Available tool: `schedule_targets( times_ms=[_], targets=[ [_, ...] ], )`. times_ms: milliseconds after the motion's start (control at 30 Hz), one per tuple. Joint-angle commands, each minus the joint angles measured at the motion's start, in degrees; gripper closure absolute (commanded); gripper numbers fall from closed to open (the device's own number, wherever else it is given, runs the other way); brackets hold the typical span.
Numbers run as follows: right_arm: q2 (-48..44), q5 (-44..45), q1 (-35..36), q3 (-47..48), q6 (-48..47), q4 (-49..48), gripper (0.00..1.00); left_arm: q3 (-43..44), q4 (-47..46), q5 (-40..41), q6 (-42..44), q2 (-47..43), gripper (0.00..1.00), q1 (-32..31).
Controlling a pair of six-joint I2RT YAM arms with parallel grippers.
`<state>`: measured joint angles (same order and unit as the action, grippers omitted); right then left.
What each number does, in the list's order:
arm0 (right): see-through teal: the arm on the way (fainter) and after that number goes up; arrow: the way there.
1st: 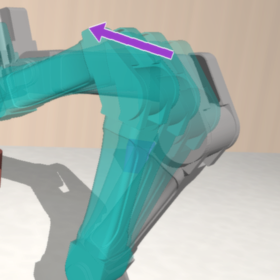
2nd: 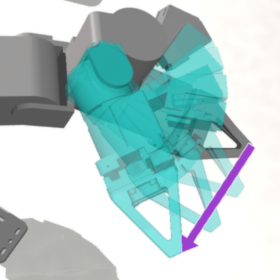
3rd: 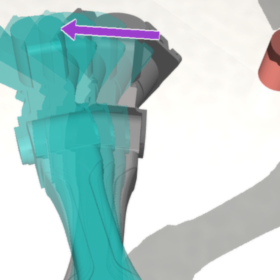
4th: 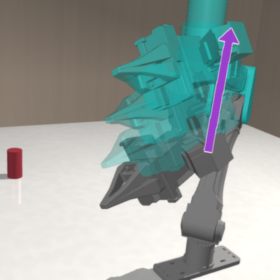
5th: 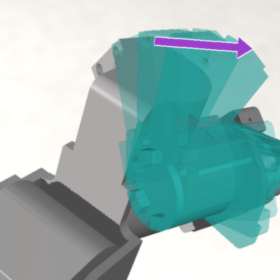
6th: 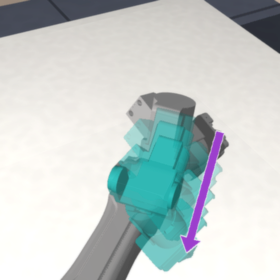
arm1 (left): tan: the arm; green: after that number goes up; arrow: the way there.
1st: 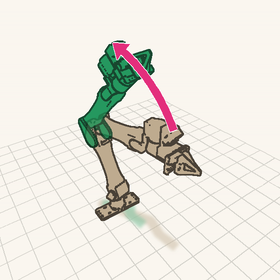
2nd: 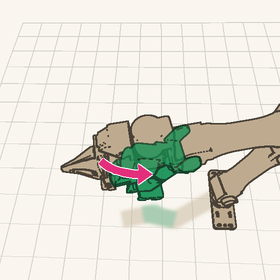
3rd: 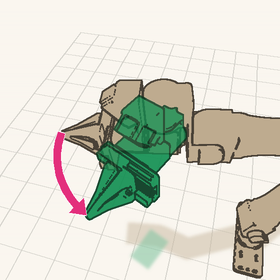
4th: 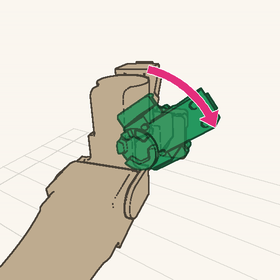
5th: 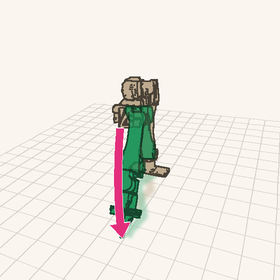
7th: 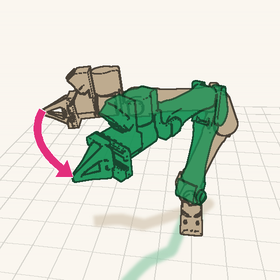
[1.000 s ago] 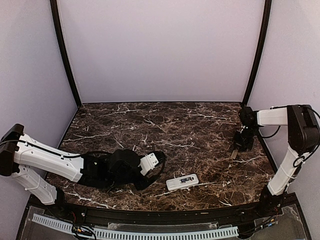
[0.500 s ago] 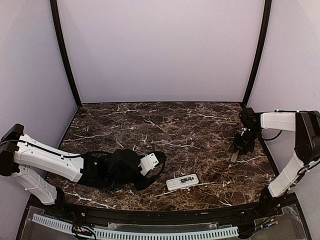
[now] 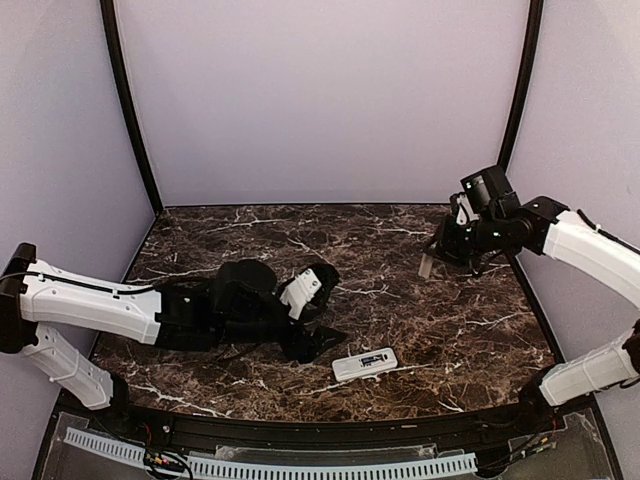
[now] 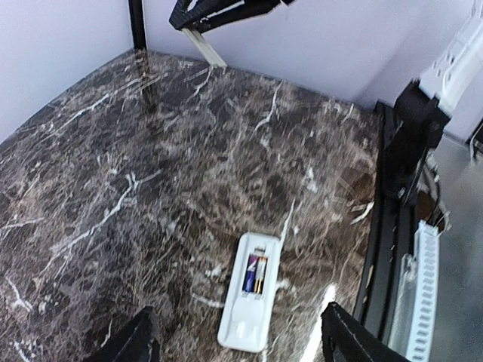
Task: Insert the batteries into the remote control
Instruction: Pick up the battery cover at the center of the board, then pass from the right arm to the left
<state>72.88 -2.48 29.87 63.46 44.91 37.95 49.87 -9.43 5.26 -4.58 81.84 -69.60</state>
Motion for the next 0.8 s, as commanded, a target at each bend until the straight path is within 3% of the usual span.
schedule_targets(
  times_ms=[0,367,567,767],
  targets=[
    [-5.1,4.5,8.5,3.2,4.7,-8.5,0.86,4.5,-4.2,-12.8,-6.6,-3.2,0.25,3.1],
    [-4.5,14.2,25.0,7.8,5.8,-18.0,0.86,20.5,0.2,-11.5,-0.4,5.4,0.27,3.2],
    [-4.2,15.9,27.3,9.1,5.1,-18.5,0.86,22.2,0.0,-4.0,-1.2,6.5,0.45,3.2],
    [-5.0,16.4,28.2,8.2,5.3,-19.0,0.86,23.0,1.3,-1.1,-1.8,7.1,0.51,3.2]
  ],
)
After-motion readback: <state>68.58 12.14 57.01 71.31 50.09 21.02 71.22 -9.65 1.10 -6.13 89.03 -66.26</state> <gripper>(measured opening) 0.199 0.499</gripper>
